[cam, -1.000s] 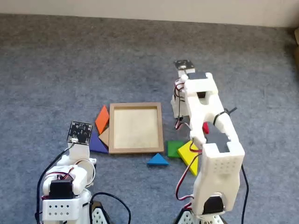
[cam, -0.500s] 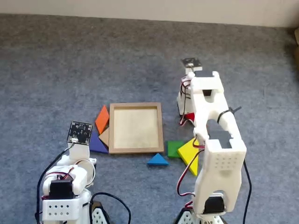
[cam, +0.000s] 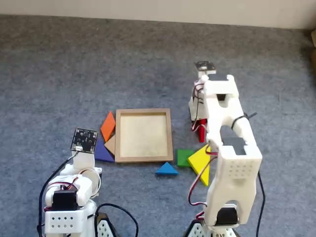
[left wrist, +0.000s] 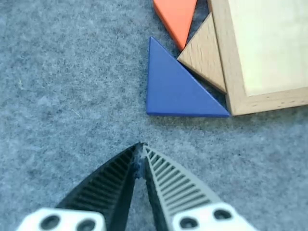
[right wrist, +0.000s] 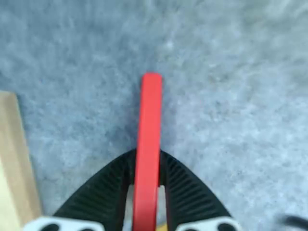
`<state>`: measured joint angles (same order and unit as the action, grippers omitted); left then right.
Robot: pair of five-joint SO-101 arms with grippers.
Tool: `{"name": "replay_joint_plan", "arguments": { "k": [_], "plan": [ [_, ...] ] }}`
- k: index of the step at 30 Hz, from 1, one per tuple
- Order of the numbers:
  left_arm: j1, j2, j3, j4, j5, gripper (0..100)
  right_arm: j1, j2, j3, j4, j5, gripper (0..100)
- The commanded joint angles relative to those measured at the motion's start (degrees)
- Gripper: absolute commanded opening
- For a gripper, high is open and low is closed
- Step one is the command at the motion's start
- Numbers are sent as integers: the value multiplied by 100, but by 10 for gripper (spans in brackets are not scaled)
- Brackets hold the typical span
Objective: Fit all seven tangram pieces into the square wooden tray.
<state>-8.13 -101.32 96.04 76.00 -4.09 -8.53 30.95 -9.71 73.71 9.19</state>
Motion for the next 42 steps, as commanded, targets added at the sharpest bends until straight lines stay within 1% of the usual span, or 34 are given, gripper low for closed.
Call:
{"name": "replay_joint_plan", "arguments": {
  "k": [1, 8, 12, 17, 21, 29, 34, 42],
  "plan": [
    [101, -295, 110, 35, 26, 5, 22, -391, -391, 92, 18, 5],
    [101, -295, 110, 35, 26, 5, 22, -541, -286, 127, 44, 5],
    [101, -295, 110, 35, 26, 5, -92, -936, -330, 497, 53, 5],
    [101, -295, 110, 35, 26, 5, -637, -1622, -198, 690, 9, 5],
    [101, -295, 110, 35, 26, 5, -1226, -1648, -127, 760, 0, 5],
    [101, -295, 110, 35, 26, 5, -1895, -1138, -136, 462, -809, 5],
    [101, -295, 110, 35, 26, 5, -1921, -875, -171, 453, -1213, 5],
    [101, -295, 110, 35, 26, 5, -2000, -558, -136, 479, -1398, 5]
  ]
}}
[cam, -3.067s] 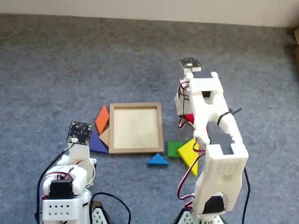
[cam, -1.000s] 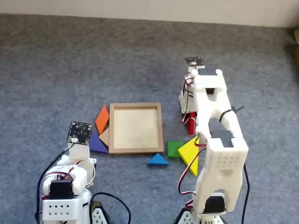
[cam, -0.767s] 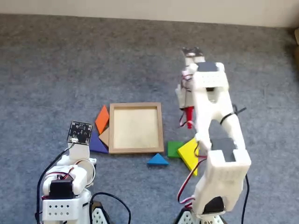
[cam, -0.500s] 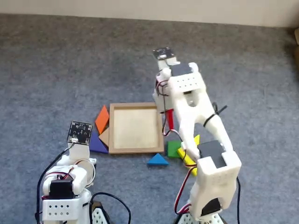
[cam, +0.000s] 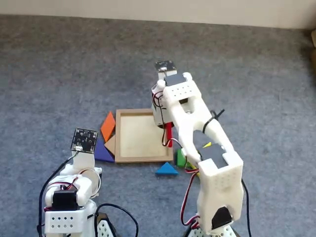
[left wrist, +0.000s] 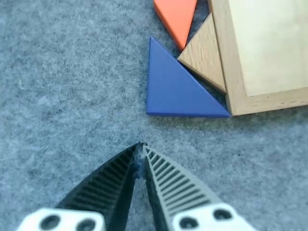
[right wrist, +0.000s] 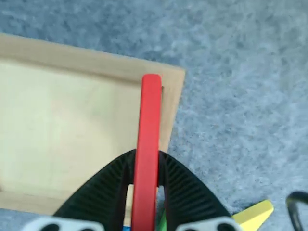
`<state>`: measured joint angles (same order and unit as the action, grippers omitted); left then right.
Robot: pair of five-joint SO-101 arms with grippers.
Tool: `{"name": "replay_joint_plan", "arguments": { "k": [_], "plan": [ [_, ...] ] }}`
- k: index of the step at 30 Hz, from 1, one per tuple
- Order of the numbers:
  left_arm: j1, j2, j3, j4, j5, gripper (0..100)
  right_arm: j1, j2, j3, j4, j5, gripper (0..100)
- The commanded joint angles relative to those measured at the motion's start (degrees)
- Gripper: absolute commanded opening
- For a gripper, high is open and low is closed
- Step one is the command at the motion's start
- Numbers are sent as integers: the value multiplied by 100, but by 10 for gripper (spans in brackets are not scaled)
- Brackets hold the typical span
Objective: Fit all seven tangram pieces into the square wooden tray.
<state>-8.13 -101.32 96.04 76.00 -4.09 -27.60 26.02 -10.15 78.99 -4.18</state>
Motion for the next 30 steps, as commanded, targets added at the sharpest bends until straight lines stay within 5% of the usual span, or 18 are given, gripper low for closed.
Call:
{"name": "replay_joint_plan", "arguments": {
  "k": [1, 11, 30],
  "plan": [
    [101, -295, 110, 35, 26, 5, -101, -40, -92, -48, -62, 7],
    [101, -295, 110, 35, 26, 5, -312, -22, -145, 602, -35, 161],
    [101, -295, 110, 35, 26, 5, -752, -31, -840, 1341, -26, 160]
  ]
}}
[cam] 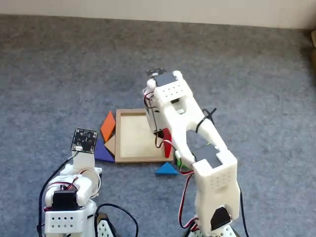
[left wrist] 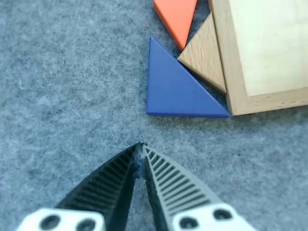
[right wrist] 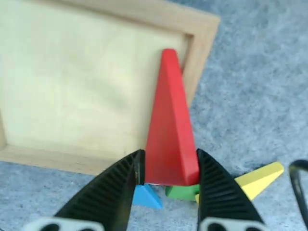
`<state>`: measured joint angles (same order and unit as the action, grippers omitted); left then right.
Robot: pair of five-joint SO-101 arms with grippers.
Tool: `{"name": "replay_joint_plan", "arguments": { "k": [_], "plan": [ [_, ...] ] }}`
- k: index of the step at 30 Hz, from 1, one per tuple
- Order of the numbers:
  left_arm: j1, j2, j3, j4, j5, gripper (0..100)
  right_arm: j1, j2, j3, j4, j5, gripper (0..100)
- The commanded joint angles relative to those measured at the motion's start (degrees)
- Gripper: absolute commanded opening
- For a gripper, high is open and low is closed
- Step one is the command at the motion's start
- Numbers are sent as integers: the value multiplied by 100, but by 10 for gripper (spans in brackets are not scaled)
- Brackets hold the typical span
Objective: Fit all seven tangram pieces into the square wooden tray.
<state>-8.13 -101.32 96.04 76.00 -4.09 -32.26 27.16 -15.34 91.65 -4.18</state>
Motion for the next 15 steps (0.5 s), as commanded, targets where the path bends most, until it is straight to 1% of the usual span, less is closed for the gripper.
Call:
{"name": "replay_joint_plan", "arguments": {
  "k": [1, 5, 15],
  "plan": [
    [101, -295, 110, 35, 26, 5, -365, -145, -321, 75, -26, 160],
    [101, -295, 110, 35, 26, 5, -576, -145, -338, 75, -26, 160],
    [101, -295, 110, 35, 26, 5, -593, -154, -347, 127, -18, 149]
  ]
}}
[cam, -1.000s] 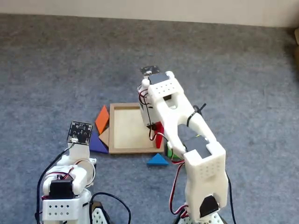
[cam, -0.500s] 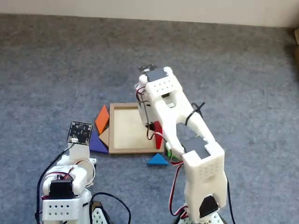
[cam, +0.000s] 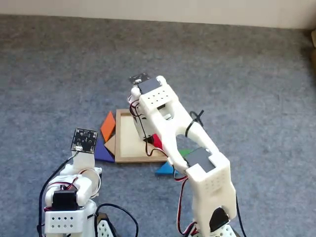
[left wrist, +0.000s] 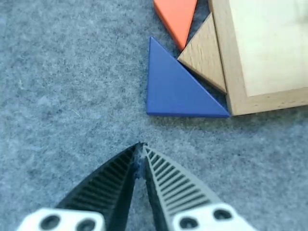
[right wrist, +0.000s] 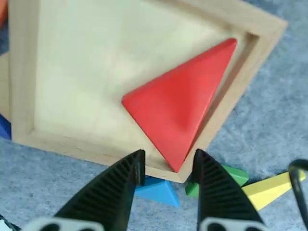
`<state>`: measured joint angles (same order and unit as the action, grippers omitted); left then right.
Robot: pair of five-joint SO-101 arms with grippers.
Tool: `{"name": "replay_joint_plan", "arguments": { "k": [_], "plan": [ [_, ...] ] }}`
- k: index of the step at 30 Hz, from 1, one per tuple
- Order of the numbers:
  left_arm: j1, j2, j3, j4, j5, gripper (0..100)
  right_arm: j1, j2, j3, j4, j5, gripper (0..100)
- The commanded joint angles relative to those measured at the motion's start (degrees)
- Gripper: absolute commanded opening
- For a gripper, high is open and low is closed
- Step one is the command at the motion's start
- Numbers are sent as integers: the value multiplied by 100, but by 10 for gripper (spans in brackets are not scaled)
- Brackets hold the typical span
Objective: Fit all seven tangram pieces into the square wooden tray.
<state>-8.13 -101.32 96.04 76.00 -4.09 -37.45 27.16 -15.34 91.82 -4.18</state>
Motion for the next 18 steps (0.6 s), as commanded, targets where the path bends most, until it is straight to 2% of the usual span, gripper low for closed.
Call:
{"name": "replay_joint_plan", "arguments": {
  "k": [1, 6, 10, 14, 18],
  "plan": [
    [101, -295, 110, 35, 26, 5, -75, -154, -347, 127, -9, 132],
    [101, -295, 110, 35, 26, 5, -84, -347, -321, 4, 756, 2],
    [101, -295, 110, 35, 26, 5, -66, -523, -66, -505, 853, 6],
    [101, -295, 110, 35, 26, 5, -48, -488, 699, -1455, 1090, 6],
    [101, -295, 110, 35, 26, 5, 215, -488, 1305, -1921, 1178, 6]
  ]
}}
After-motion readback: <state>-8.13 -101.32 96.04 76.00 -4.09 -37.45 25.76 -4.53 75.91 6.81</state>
